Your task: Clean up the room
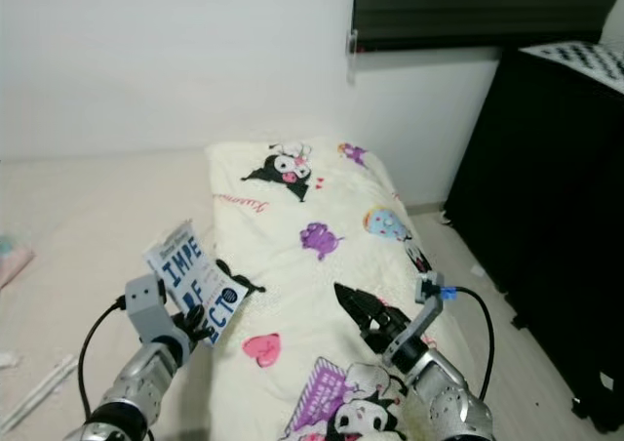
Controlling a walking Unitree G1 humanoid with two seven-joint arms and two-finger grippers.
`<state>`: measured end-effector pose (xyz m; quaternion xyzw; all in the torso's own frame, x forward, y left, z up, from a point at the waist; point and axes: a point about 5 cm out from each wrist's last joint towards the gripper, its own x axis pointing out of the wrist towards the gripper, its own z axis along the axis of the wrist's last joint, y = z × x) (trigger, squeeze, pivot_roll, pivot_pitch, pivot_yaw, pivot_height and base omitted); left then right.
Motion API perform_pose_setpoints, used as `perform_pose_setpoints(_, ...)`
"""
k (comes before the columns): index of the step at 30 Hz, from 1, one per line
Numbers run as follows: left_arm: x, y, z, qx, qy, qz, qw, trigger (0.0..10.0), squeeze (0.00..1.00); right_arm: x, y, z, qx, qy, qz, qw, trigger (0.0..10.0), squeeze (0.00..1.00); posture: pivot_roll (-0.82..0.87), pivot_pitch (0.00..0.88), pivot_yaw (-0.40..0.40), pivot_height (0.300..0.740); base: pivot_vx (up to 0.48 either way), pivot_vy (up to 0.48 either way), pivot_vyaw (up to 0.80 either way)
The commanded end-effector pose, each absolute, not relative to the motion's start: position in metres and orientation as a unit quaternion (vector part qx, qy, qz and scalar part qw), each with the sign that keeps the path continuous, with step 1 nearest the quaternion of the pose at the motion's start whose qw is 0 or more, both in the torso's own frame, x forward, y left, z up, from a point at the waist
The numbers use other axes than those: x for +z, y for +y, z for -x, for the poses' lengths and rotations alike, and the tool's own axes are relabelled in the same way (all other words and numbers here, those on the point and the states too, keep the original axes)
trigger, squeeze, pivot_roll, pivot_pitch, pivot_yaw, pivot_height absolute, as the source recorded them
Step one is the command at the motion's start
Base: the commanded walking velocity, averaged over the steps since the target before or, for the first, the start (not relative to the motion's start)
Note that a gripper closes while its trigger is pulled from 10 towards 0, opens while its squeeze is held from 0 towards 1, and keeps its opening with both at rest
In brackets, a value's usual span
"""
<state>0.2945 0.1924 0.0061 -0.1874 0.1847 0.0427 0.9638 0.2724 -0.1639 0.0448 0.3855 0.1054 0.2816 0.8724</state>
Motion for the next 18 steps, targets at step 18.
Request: perform_pose_setpoints(18,-0.018,0.213,-0.264,0.052,0.213,0.194,0.956,10.0,0.0,0.017,-0.164,-0.255,0.257,0.16,-0.385,0.872,10.0,0.0,-0.02,0.0,-0.038,0.74,0.0,0.0,0.0)
